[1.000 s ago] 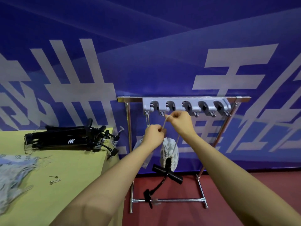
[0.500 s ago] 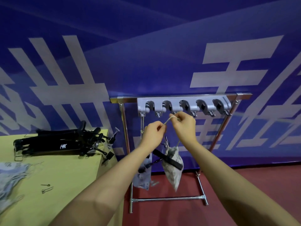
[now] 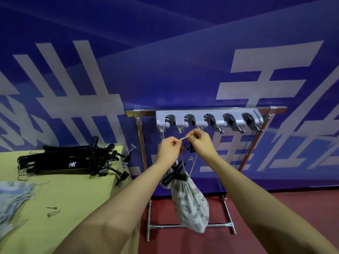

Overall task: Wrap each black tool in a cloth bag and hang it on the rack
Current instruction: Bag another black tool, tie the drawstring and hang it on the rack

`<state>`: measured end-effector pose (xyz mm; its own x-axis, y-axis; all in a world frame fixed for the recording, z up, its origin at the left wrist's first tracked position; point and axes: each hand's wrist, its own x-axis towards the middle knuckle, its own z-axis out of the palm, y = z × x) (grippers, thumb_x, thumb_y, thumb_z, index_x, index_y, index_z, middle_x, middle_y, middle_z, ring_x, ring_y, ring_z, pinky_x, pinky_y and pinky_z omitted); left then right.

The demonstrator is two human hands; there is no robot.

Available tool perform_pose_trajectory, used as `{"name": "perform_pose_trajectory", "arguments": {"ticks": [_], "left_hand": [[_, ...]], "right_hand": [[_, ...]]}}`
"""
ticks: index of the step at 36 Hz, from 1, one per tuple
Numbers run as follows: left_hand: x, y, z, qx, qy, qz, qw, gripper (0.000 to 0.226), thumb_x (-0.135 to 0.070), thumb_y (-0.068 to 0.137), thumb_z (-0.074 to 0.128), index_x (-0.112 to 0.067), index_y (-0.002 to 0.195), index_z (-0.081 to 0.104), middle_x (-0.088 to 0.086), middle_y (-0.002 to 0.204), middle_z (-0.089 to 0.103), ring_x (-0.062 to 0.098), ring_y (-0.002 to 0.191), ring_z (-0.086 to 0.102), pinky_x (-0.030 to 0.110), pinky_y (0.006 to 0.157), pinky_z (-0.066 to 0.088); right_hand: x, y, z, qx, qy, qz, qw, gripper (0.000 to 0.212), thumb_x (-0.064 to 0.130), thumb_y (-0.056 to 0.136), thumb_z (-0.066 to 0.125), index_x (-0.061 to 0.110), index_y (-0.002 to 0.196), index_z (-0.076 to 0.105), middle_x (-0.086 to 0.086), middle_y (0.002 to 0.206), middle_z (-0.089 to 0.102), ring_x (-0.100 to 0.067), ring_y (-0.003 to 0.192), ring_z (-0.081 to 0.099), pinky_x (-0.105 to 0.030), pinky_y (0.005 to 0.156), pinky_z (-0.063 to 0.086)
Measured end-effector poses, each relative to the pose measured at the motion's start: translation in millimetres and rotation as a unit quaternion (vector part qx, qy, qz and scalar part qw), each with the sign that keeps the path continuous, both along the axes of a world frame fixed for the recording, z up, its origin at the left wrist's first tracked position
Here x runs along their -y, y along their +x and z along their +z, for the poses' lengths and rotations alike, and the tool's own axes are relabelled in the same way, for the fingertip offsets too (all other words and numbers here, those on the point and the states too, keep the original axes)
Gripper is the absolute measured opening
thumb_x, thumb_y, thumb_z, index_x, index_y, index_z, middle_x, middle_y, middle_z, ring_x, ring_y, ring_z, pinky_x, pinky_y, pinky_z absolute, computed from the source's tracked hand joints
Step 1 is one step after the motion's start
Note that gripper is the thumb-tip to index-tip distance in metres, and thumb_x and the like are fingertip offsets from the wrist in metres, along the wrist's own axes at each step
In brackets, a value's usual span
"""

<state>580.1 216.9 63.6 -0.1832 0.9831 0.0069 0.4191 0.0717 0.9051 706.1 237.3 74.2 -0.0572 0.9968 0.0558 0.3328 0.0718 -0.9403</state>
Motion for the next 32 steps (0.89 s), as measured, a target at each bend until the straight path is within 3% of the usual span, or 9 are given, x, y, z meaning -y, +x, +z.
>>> {"name": "perform_pose_trajectory", "arguments": {"ticks": [6, 11, 20, 27, 32], "left_hand": [[-24, -4, -6, 0.037, -0.018, 0.025, 0.999, 0.027, -0.011, 0.09, 0.054, -0.015, 0.065, 0.062, 0.008, 0.069, 0.066, 0.023, 0.067, 0.063, 0.034, 0.063, 0.049], [-46, -4, -15, 0.041, -0.02, 0.063, 0.997, 0.026, -0.008, 0.09, 0.054, -0.012, 0.065, 0.062, 0.011, 0.071, 0.066, 0.025, 0.068, 0.065, 0.037, 0.075, 0.057], [-68, -11, -39, -0.005, -0.05, 0.063, 0.997, 0.022, -0.011, 0.089, 0.058, -0.01, 0.068, 0.067, 0.016, 0.075, 0.07, 0.033, 0.076, 0.068, 0.048, 0.073, 0.058], [-70, -11, -42, -0.04, -0.076, 0.019, 0.996, 0.017, -0.007, 0.089, 0.053, -0.004, 0.083, 0.069, 0.016, 0.09, 0.071, 0.032, 0.088, 0.067, 0.042, 0.083, 0.055], [-63, -17, -38, -0.04, -0.1, 0.005, 0.994, 0.014, -0.011, 0.089, 0.053, -0.01, 0.099, 0.063, 0.013, 0.106, 0.066, 0.032, 0.096, 0.064, 0.042, 0.086, 0.054]], "right_hand": [[-26, -11, -9, 0.025, 0.035, -0.022, 0.999, 0.011, 0.009, 0.093, 0.056, 0.006, 0.093, 0.066, 0.005, 0.065, 0.052, -0.008, 0.056, 0.043, -0.02, 0.054, 0.033], [-46, -18, -17, 0.046, 0.039, -0.046, 0.997, 0.012, 0.008, 0.093, 0.056, 0.003, 0.097, 0.067, -0.004, 0.078, 0.061, -0.012, 0.063, 0.05, -0.016, 0.055, 0.036], [-64, -24, -41, 0.121, 0.008, -0.052, 0.991, 0.016, 0.012, 0.095, 0.055, 0.005, 0.104, 0.066, -0.013, 0.09, 0.067, -0.025, 0.077, 0.06, -0.042, 0.072, 0.053], [-58, -23, -44, 0.137, -0.01, -0.049, 0.989, 0.019, 0.012, 0.095, 0.052, 0.006, 0.109, 0.064, -0.01, 0.095, 0.067, -0.027, 0.082, 0.061, -0.043, 0.074, 0.054], [-44, -22, -44, 0.142, -0.036, -0.056, 0.988, 0.012, 0.018, 0.093, 0.056, 0.01, 0.094, 0.064, -0.004, 0.084, 0.064, -0.027, 0.081, 0.062, -0.045, 0.074, 0.055]]}}
